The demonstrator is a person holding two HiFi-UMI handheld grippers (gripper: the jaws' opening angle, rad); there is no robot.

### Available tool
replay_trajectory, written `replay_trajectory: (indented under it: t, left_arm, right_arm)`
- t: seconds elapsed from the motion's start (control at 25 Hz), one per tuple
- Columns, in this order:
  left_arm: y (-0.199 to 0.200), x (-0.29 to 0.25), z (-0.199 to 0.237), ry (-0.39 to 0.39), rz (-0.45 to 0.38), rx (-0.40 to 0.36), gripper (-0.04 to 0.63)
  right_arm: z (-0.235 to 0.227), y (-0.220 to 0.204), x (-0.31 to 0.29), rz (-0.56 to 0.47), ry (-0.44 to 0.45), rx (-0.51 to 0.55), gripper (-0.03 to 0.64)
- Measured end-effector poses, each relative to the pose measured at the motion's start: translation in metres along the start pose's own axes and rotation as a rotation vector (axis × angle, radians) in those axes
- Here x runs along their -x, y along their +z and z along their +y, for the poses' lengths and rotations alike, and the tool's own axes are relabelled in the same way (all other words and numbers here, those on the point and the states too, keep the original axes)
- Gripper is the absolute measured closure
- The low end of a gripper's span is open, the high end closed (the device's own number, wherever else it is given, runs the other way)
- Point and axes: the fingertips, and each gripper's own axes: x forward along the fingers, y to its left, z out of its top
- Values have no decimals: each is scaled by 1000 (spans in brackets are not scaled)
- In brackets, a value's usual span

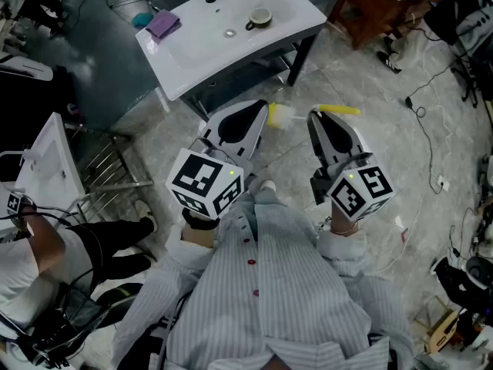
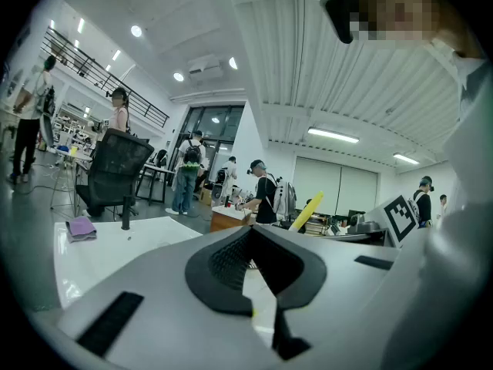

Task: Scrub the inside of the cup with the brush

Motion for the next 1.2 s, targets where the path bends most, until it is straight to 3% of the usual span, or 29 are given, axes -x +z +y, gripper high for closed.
replay_trajectory:
  t: [0.92,1.2]
  left_arm:
    - [-4,0,-15,46,-12,-28,586]
    - [-5,-23,19,41,-8,-20,586]
  right_arm:
    - [-2,7,21,-50,31,-4,560]
    - [-21,3,-18,-19,22,-21,560]
